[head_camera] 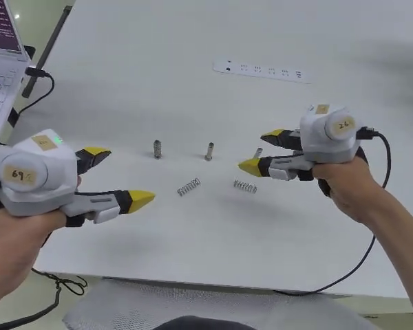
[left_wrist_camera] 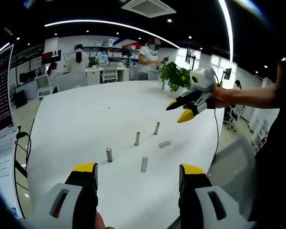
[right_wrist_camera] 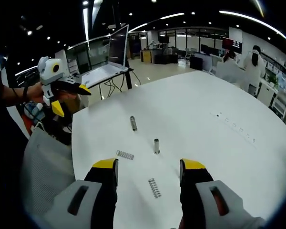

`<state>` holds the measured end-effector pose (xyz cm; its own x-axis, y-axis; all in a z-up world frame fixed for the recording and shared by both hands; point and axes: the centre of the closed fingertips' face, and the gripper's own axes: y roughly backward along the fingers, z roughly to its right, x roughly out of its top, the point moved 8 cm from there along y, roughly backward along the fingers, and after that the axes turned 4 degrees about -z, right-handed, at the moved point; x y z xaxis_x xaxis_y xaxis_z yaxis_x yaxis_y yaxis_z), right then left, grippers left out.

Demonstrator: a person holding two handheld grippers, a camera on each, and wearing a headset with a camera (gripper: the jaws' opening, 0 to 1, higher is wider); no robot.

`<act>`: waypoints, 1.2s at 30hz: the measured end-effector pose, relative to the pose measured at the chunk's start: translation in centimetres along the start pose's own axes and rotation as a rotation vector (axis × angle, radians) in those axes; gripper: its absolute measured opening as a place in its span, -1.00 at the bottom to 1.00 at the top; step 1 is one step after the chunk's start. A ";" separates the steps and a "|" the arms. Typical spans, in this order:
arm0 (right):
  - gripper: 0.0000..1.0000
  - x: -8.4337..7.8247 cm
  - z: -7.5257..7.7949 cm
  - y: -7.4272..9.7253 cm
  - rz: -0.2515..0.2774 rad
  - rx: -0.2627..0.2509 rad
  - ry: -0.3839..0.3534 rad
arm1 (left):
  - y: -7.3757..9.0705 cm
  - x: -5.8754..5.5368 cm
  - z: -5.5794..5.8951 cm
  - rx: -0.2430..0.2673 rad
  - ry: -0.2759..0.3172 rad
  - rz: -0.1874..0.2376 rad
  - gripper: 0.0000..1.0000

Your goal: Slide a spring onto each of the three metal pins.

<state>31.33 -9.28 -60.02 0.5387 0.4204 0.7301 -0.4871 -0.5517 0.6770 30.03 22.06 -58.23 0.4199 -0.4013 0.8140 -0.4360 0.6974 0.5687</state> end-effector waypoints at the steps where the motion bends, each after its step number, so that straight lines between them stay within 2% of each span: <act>1: 0.03 -0.2 0.0 0.2 0.002 -0.005 -0.003 | 0.0 0.0 0.0 0.000 -0.002 -0.001 0.30; 17: 0.06 -2.0 -0.7 5.6 0.070 -0.108 -0.066 | 0.0 0.4 -0.1 0.000 -0.006 0.002 0.31; 22: 0.07 -2.4 -1.1 6.3 0.114 -0.125 -0.113 | -0.2 0.5 0.0 -0.003 -0.009 -0.001 0.31; 26: 0.08 -3.1 -2.1 6.9 0.143 -0.138 -0.148 | -0.4 0.5 0.0 -0.002 -0.006 0.001 0.31; 32: 0.14 -4.3 -3.3 7.2 0.151 -0.136 -0.188 | -0.7 0.6 0.2 -0.008 -0.001 0.005 0.31; 36: 0.19 -5.0 -3.8 7.3 0.154 -0.145 -0.216 | -0.9 0.5 0.4 -0.017 -0.009 -0.007 0.31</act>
<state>22.54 -12.67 -58.38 0.5770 0.1682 0.7992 -0.6592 -0.4819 0.5773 30.27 20.98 -58.33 0.4157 -0.4116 0.8110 -0.4195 0.7045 0.5725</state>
